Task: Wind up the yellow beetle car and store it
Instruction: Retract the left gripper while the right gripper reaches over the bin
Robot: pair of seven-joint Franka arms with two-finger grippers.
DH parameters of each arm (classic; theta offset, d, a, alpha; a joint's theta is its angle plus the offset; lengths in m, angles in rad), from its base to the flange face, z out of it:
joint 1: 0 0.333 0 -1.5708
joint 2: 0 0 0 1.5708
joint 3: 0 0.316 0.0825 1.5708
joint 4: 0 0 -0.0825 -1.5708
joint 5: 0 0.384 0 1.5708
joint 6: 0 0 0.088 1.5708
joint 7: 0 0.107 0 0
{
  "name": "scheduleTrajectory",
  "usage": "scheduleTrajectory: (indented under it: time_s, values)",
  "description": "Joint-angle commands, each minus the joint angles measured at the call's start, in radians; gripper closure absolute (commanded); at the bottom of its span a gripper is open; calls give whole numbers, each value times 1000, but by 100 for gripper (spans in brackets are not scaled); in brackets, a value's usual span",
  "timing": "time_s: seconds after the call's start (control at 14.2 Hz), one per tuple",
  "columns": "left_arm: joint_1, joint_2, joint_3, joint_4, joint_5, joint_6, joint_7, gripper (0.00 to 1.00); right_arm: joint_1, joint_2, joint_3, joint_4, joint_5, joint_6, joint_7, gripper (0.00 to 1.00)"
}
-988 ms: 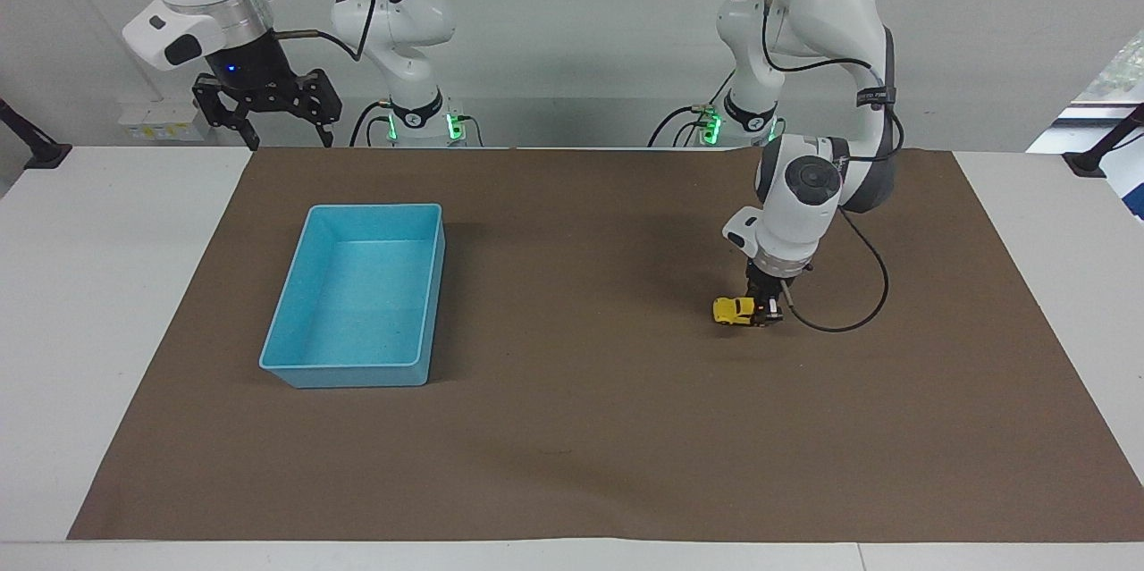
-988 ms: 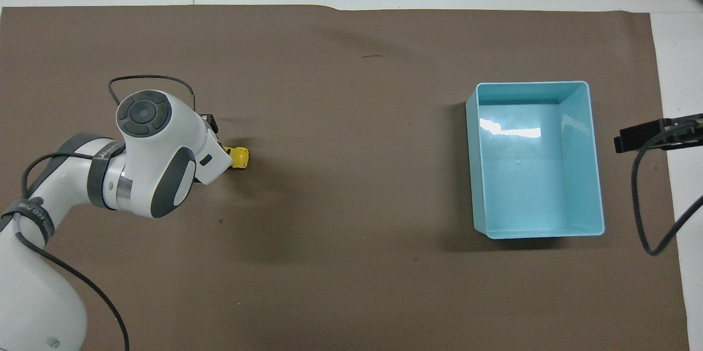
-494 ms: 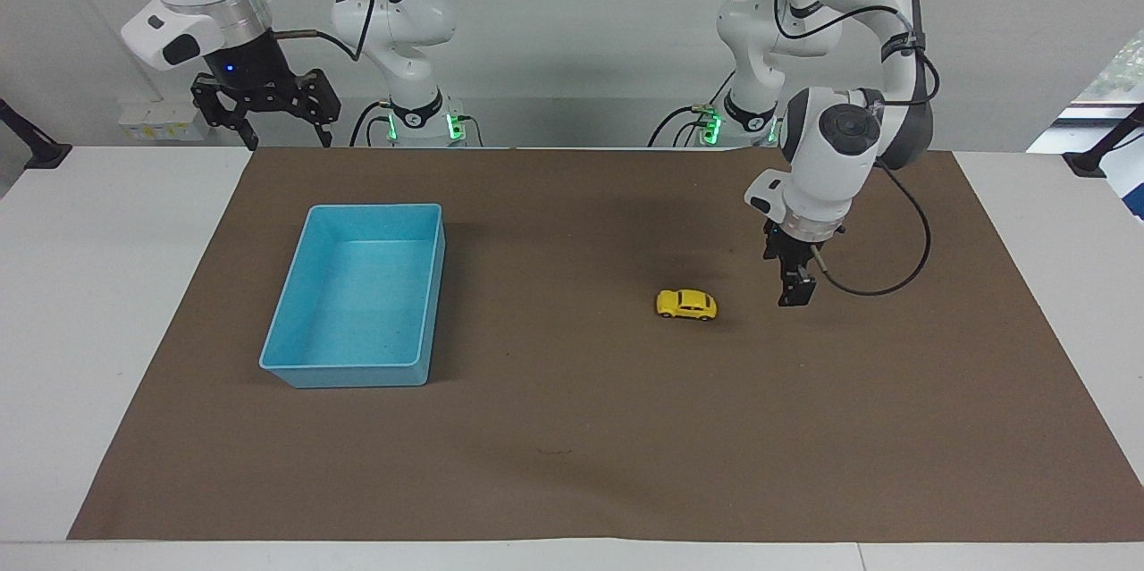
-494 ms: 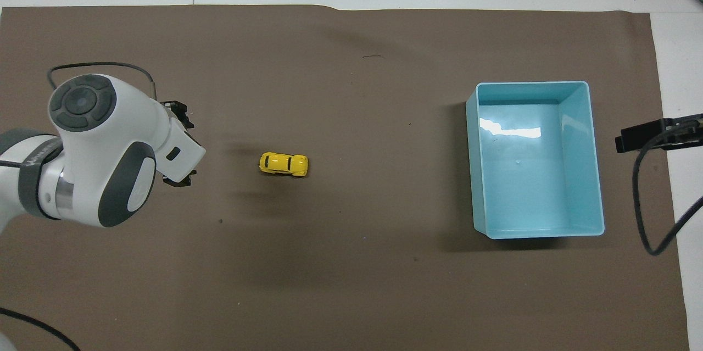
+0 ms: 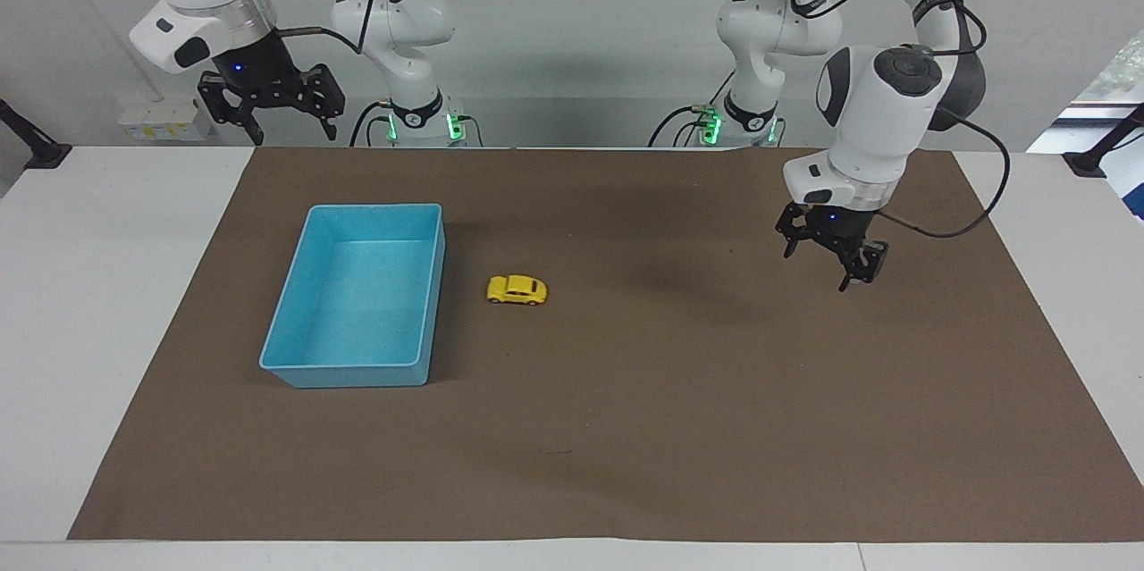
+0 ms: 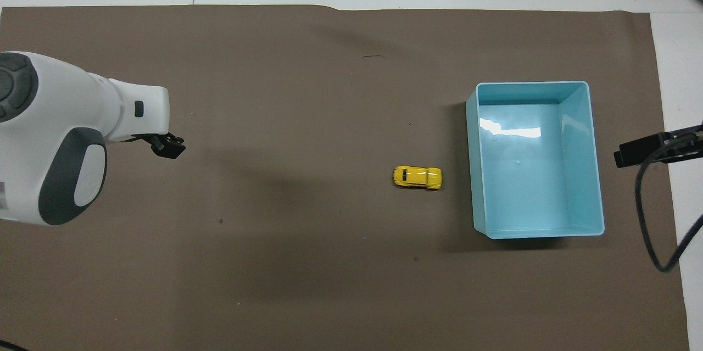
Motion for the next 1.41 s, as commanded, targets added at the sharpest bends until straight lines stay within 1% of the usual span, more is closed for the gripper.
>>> scheduleTrajectory:
  time_s: [0.0,0.14,0.35,0.42,0.56,0.64,0.71,0.78,0.92,1.06,1.2,1.34]
  values:
    - [52,9,-13,62,9,-45,-280,0,-17,-19,0,-14,4,-9,-93,0]
    - [64,0,-11,120,-9,-97,-379,0,-17,-25,2,-24,4,-7,-153,0]
    - [128,-6,-10,249,-101,-265,-393,0,-3,-42,15,-50,6,0,-223,0]
    - [142,-19,-10,281,-118,-314,-394,0,9,-44,18,-55,6,14,-254,0]
    - [144,-43,-5,311,-117,-411,-411,0,25,-64,18,-84,6,23,-388,0]
    - [144,-63,-8,314,-106,-471,-414,0,25,-82,29,-113,6,36,-473,0]
    - [144,-86,-8,315,-98,-505,-413,0,25,-96,41,-136,6,60,-553,0]
    - [144,-89,-7,326,-71,-531,-411,0,25,-107,49,-153,6,72,-614,0]
    - [142,-73,-14,398,-35,-635,-408,0,25,-108,67,-161,6,77,-685,0]
    - [141,-80,-14,395,-44,-625,-405,0,50,-104,77,-176,6,118,-769,0]
    - [141,-83,-14,389,-49,-628,-413,0,60,-99,78,-214,6,155,-828,0]
    - [138,-85,-14,387,-47,-632,-411,0,97,-95,78,-266,6,236,-895,0]
